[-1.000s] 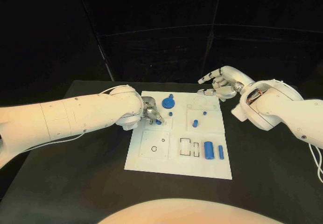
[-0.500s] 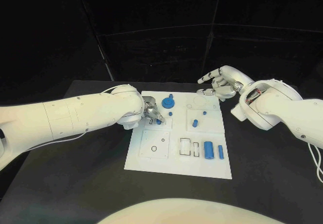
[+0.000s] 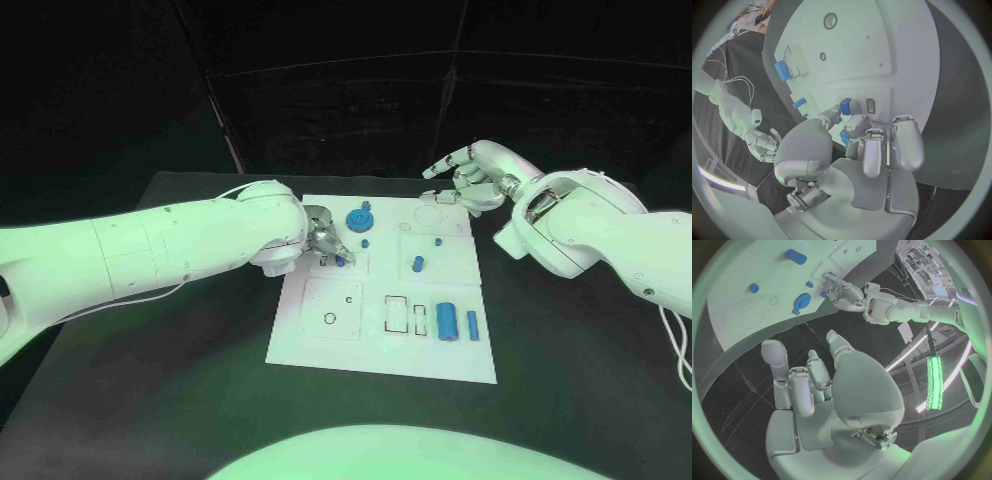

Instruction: Assemble the parts on the task board

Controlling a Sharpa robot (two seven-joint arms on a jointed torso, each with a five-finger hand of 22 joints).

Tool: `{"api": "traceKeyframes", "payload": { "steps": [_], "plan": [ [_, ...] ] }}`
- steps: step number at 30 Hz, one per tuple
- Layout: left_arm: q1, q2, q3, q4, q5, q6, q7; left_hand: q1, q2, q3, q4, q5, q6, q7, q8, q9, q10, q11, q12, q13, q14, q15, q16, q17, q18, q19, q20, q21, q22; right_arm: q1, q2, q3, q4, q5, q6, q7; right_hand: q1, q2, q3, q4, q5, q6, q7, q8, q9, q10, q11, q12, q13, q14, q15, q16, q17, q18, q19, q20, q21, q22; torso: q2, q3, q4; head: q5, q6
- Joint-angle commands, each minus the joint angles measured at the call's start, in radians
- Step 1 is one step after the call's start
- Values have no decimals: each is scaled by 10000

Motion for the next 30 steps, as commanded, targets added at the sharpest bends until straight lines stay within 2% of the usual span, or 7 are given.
{"api": "traceKeyframes", "payload": {
  "steps": [1, 17, 20, 22, 24, 27, 30],
  "plan": [
    [-3, -7, -8, -40, -42, 24, -69, -197, -260, -519, 124, 0, 25, -21, 23, 4, 12, 28, -15, -86, 1057, -47, 62, 2634, -181, 35, -19, 4, -35, 19, 0, 8, 13, -30, 3, 36, -158, 23, -109, 90, -121, -59, 5, 53, -16, -73, -17, -37, -12, 730, -47, -43, 1328, 66, -64, -6, -66, -20, -2, -1, -4, -1, 9],
    [271, -331, 53, 265, -42, -175, 57, -111, -305, -2347, 890, -2, 10, -61, 35, 0, 14, -10, 21, -71, 1057, -84, 62, 2634, -201, 75, -58, 50, 92, 18, 36, 8, -45, -23, -33, 69, -270, -20, -310, 232, -127, -102, 11, 81, -20, -95, -11, -48, -49, 722, -44, -69, 1283, 76, -85, -4, -110, -98, 2, -4, 0, -51, 65],
    [357, -434, 182, 371, -27, -153, 75, 36, -242, -2628, 1016, -2, -29, -53, 25, -2, -28, -3, -24, -134, 1057, -82, 62, 2634, -189, 54, -59, 4, 27, 17, 48, 8, -62, -19, -29, 73, -280, -20, -331, 248, -125, -109, 13, 83, -21, -95, -9, -46, -49, 721, -43, -72, 1279, 78, -89, -3, -118, -111, 1, -4, 3, -50, 75],
    [439, -552, 400, 427, -8, -44, 75, 362, -161, -2767, 980, 4, -152, -12, -42, -29, -131, 27, -135, -276, 1057, -63, 62, 2634, -161, 3, -49, -95, -123, 17, 50, 8, -73, -17, -24, 73, -280, -20, -331, 248, -125, -109, 13, 83, -21, -95, -9, -46, -49, 721, -43, -72, 1279, 78, -89, -3, -118, -111, 1, -6, 11, -60, 105],
    [541, -622, 508, 398, 2, 102, 73, 613, -83, -2879, 951, 8, -376, 74, -176, -89, -387, 99, -420, -632, 1057, -20, 62, 2634, -111, -99, -19, -285, -416, 17, 50, 8, -81, -16, -20, 72, -280, -20, -331, 248, -125, -109, 13, 83, -21, -95, -9, -46, -49, 721, -43, -72, 1279, 78, -89, -3, -118, -111, 2, -6, 21, -56, 118],
    [735, -633, 599, 175, 51, 363, 76, 848, 41, -3096, 996, 8, -819, 266, -486, -277, -834, 260, -848, -1163, 1057, 102, 62, 2634, -98, -160, 80, -405, -574, 17, 56, 8, -95, -15, -12, 68, -281, -18, -334, 252, -123, -110, 13, 83, -21, -92, -9, -43, -45, 722, -43, -71, 1281, 77, -88, -3, -117, -110, 4, 2, 27, -36, 149],
    [933, -514, 650, -307, 98, 681, 100, 1031, 149, -3293, 1039, 6, -916, 363, -642, -444, -952, 352, -888, -1247, 1057, 201, 62, 2634, -84, -180, 158, -456, -634, 17, 78, 8, -113, -15, -2, 65, -282, -10, -344, 262, -113, -114, 14, 86, -21, -88, -10, -38, -41, 723, -42, -69, 1287, 77, -86, -3, -117, -107, 5, 2, 7, -3, 167]
  ]
}}
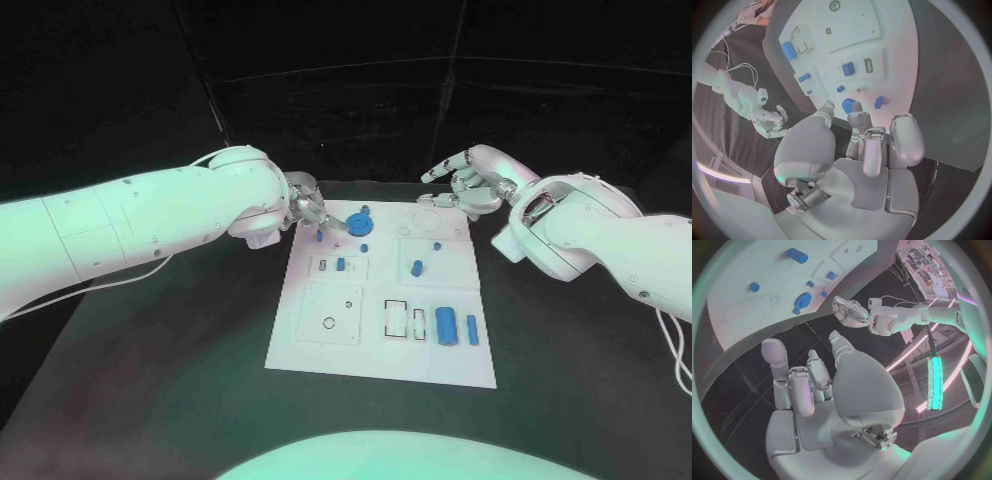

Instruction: Assemble the parts on the task board

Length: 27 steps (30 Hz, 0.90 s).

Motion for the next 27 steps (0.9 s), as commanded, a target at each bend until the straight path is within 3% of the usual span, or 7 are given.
{"api": "traceKeyframes", "payload": {
  "steps": [1, 7, 12, 22, 27],
  "plan": [
    [158, 136, 36, -472, 79, 670, 85, 172, 55, -141, 17, 4, -95, 53, -121, -127, -106, 36, -41, -71, 1041, 89, 63, 2634, -81, -13, 78, -83, -43, 18, 30, 8, -10, -16, 5, 56, -109, -23, -75, -7, -28, -76, -23, 69, -14, -51, 27, -38, -2, 723, -42, -16, 1289, 77, -74, -15, -14, -5, 5, 8, -12, 48, 25],
    [299, 655, 49, -1709, 105, 1198, 171, 392, 200, -410, 75, 6, -148, 137, -344, -404, -168, 116, -27, -113, 1041, 155, 63, 2634, -74, -19, 165, -106, -55, 18, 72, 7, -35, -16, 25, 54, -94, -4, -89, 5, 10, -80, -24, 77, -13, -53, 27, -38, -6, 722, -42, -19, 1284, 77, -73, -15, -17, -9, 12, 4, -45, 104, 53],
    [288, 1032, 30, -2503, 110, 1495, 241, 512, 293, -596, 121, 6, -100, 160, -431, -562, -182, 145, 6, -114, 1041, 182, 63, 2634, -73, -12, 202, -99, -30, 17, 87, 7, -44, -16, 32, 57, -69, 15, -104, 13, 57, -83, -26, 86, -12, -51, 26, -33, -5, 723, -43, -20, 1284, 77, -69, -15, -19, -10, 8, -3, -35, 108, 56],
    [145, 1591, 4, -3436, 111, 1881, 338, 560, 362, -733, 173, 5, -64, 171, -480, -662, -184, 156, 38, -101, 1041, 193, 63, 2634, -77, 0, 219, -79, 10, 17, 122, 7, -48, -16, 44, 64, -49, 29, -115, 18, 92, -86, -26, 93, -12, -54, 25, -34, -9, 723, -44, -20, 1285, 77, -67, -15, -21, -11, 8, -1, -24, 122, 54],
    [79, 1812, -60, -3772, 111, 2058, 377, 563, 389, -823, 216, 5, -39, 174, -502, -714, -191, 159, 47, -105, 1041, 198, 63, 2634, -77, 2, 226, -75, 20, 16, 145, 7, -57, -16, 50, 65, -39, 38, -119, 21, 110, -88, -26, 97, -12, -53, 25, -33, -8, 723, -44, -22, 1282, 77, -68, -16, -24, -16, 1, 0, -25, 126, 39]
  ]
}}
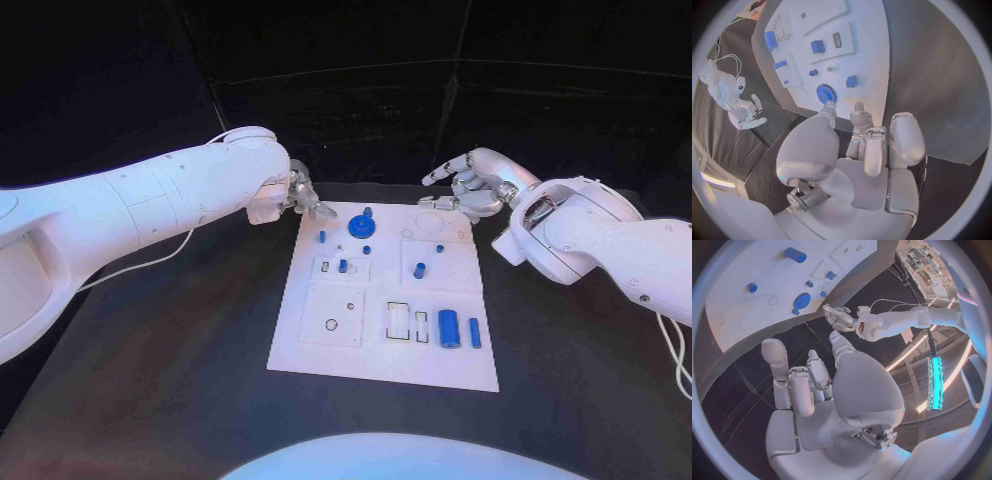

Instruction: Assemble the parts on the task board

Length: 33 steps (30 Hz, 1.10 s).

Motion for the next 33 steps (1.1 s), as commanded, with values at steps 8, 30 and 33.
{"api": "traceKeyframes", "payload": {
  "steps": [8, 30, 33],
  "plan": [
    [-131, 254, -108, -322, 32, 639, 208, 110, 43, -156, 39, 4, 79, 37, -57, -67, -30, 4, 79, 14, 1054, 42, 62, 2634, -82, 16, 80, -11, 44, 17, 46, 8, -13, -16, 52, 70, -23, 51, -48, 4, 77, -61, 4, 64, -13, -54, 24, -31, -10, 724, -45, -20, 1288, 77, -67, -16, -24, -9, -2, 7, 7, 7, -23],
    [-196, 375, -139, -463, 28, 1203, 221, 639, 448, -328, -69, 7, 287, 17, -90, -306, -18, -10, 164, 45, 1054, 38, 62, 2634, -93, 31, 87, 34, 135, 17, 69, 8, -19, -16, 77, 54, -7, 61, -53, 6, 98, -61, 3, 69, -13, -56, 23, -31, -12, 724, -46, -22, 1284, 77, -67, -17, -27, -13, -4, 2, 12, 0, -59],
    [-200, 385, -143, -466, 28, 1229, 237, 673, 465, -340, -84, 7, 304, 15, -88, -319, -14, -12, 171, 50, 1054, 37, 62, 2634, -94, 32, 87, 37, 141, 17, 74, 8, -21, -16, 80, 53, -5, 63, -53, 6, 100, -61, 3, 70, -12, -56, 23, -31, -12, 724, -46, -22, 1284, 77, -66, -17, -26, -12, -5, 5, 16, 1, -72]
  ]
}}
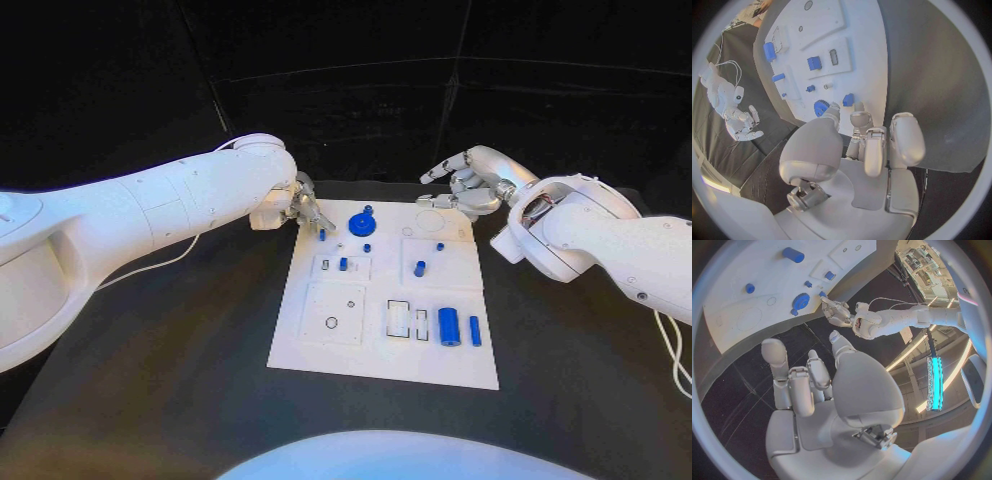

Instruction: Assemble the parts on the task board

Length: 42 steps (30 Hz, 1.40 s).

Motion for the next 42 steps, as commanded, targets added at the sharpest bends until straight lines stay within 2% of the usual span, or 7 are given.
{"api": "traceKeyframes", "payload": {
  "steps": [1, 6, 15, 24, 30, 36, 42],
  "plan": [
    [10, 13, -4, -4, 14, 254, 139, 143, -5, -44, -12, 7, 63, -13, -53, -18, -16, -13, 53, 4, 1055, 38, 62, 2634, -91, -8, 51, 29, 2, 18, 11, 8, 2, -16, 51, 53, 3, 73, -55, 8, 65, -61, 3, 42, -13, -54, 22, -27, -10, 724, -46, -22, 1278, 76, -62, -17, -24, -7, 1, -2, -1, 3, -7],
    [7, 10, -10, -2, 15, 252, 181, 244, 57, -58, -59, 8, 89, -17, -56, -56, -11, -16, 66, 8, 1055, 35, 62, 2634, -93, -5, 49, 38, 20, 18, 14, 8, -1, -16, 56, 50, 3, 73, -55, 8, 65, -61, 3, 42, -13, -54, 22, -27, -10, 724, -46, -22, 1278, 76, -62, -17, -24, -7, 7, -3, 1, 1, 1],
    [4, 10, -14, 0, 32, 272, 294, 766, 456, 93, -356, 8, 152, -20, -76, -191, 1, -23, 92, 2, 1055, 27, 62, 2634, -98, -1, 42, 53, 57, 18, 27, 8, -10, -16, 74, 48, 29, 94, -56, 7, 84, -60, 1, 49, -12, -48, 20, -19, -2, 725, -47, -22, 1280, 77, -64, -17, -28, -15, 0, -6, -2, 1, -20],
    [4, 19, -15, 1, 35, 368, 383, 823, 518, 105, -400, 5, 194, -23, -65, -214, 34, -26, 129, 45, 1055, 27, 62, 2634, -101, 2, 42, 61, 73, 18, 35, 8, -15, -16, 78, 45, 42, 101, -56, 5, 90, -60, 1, 52, -11, -45, 20, -16, 1, 724, -48, -23, 1277, 77, -62, -18, -28, -15, 5, -2, 3, -5, -43],
    [4, 28, -15, -9, 65, 362, 424, 993, 724, 190, -513, 5, 246, -42, -65, -267, 52, -40, 132, 34, 1055, 18, 62, 2634, -101, 2, 36, 63, 83, 18, 38, 8, -16, -16, 77, 46, 61, 112, -56, 1, 97, -59, 0, 57, -11, -43, 18, -13, 3, 724, -48, -25, 1274, 77, -61, -18, -29, -15, 6, 0, -2, -6, -62],
    [4, 26, -15, -21, 160, 320, 487, 1884, 1322, 864, -1095, 14, 171, -132, -147, -381, 11, -136, 72, -22, 1055, -43, 62, 2634, -93, -8, -2, 49, 75, 18, 35, 8, -16, -16, 78, 44, 64, 113, -56, 0, 98, -59, 0, 58, -11, -43, 18, -13, 4, 724, -48, -25, 1274, 77, -61, -19, -29, -15, 3, -3, -1, -14, -87],
    [4, 19, -15, -4, 181, 287, 599, 2663, 1541, 2208, -2015, 21, 26, -68, -270, -538, -79, -99, -99, -127, 1055, -45, 62, 2634, -98, -18, -48, 37, 78, 18, 37, 8, -20, -16, 84, 45, 64, 113, -56, 0, 98, -59, 0, 58, -11, -43, 18, -13, 4, 724, -48, -25, 1274, 77, -61, -19, -29, -15, 0, -3, -1, -7, -94]
  ]
}}
